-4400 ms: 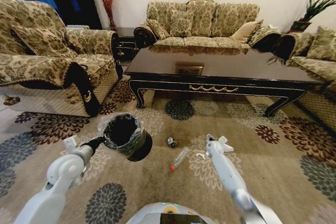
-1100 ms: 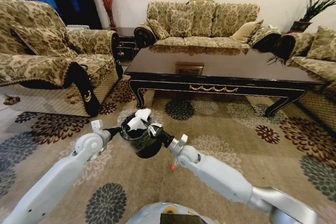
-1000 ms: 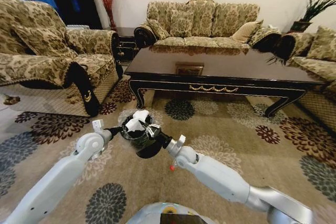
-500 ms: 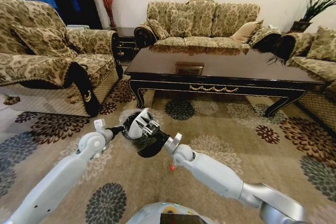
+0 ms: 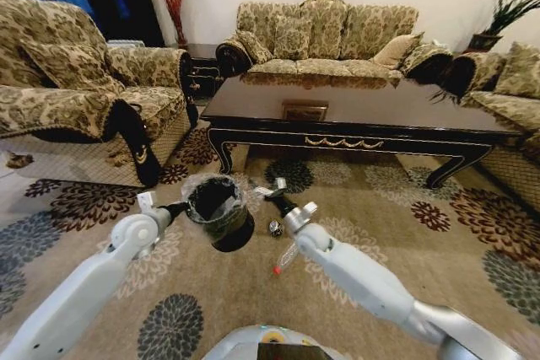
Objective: Move to the front of the table and pick up the trash from the floor, then place it into the trash bin.
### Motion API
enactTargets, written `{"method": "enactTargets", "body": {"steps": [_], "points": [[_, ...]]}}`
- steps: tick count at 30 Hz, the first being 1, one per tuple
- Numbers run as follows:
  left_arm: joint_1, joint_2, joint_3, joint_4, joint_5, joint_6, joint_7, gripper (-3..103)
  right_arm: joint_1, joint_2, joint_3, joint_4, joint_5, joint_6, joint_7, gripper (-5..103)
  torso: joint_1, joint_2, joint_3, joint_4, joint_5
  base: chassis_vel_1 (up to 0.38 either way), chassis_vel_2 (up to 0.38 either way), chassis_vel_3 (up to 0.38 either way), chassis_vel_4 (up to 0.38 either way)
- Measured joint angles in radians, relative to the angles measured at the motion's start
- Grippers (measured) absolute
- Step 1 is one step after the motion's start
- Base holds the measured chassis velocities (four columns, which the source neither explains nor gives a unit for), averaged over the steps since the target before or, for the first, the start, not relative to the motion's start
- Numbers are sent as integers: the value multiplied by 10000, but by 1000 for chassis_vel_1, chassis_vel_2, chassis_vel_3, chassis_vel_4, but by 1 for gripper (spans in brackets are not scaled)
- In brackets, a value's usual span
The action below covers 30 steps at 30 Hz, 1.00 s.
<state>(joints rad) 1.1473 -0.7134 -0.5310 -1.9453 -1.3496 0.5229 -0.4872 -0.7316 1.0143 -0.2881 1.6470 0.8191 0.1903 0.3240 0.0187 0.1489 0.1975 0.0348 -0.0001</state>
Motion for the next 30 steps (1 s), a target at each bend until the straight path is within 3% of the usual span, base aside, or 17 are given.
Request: {"method": "enactTargets", "body": {"steps": [2, 3, 5, 6, 9, 13, 18, 30], "points": [[-166, 133, -345, -30, -221, 133, -2, 4, -666, -63, 469, -104, 304, -1312, 1502, 100, 0, 0, 0, -6, 6, 0, 0, 0, 0], [-166, 133, -345, -30, -221, 133, -2, 4, -666, -63, 469, -104, 304, -1312, 1502, 100, 0, 0, 0, -6, 6, 0, 0, 0, 0], [-202, 267, -673, -55, -337, 184, -5, 4, -964, 227, 558, -173, 1313, -2522, 2944, 100, 0, 0, 0, -2, 0, 0, 0, 0, 0], [-202, 267, -673, -55, -337, 184, -5, 4, -964, 227, 558, -173, 1313, -2522, 2944, 100, 0, 0, 0, -2, 0, 0, 0, 0, 0], [-157, 422, -915, -216, -404, 196, 0, 4, -1056, 1145, 532, -560, 2287, -3483, 4227, 100, 0, 0, -1, 13, 2, 0, 0, 0, 0], [-110, 500, -935, -432, -417, 221, 17, 4, -723, 2306, 403, -1615, 2942, -4038, 5045, 100, 0, 0, 1, 6, -2, 0, 0, 0, 0], [-46, 620, -982, -725, -463, 232, 44, 4, -169, 3168, 485, -2989, 3306, -4492, 5538, 100, 0, 0, 0, 4, -2, 0, 0, 0, 0], [104, 819, -1328, -1423, -834, 236, 31, 4, 53, 3849, 1163, -5238, 2925, -4873, 5613, 100, 0, 0, 0, 1, 2, 0, 0, 0, 0]]}}
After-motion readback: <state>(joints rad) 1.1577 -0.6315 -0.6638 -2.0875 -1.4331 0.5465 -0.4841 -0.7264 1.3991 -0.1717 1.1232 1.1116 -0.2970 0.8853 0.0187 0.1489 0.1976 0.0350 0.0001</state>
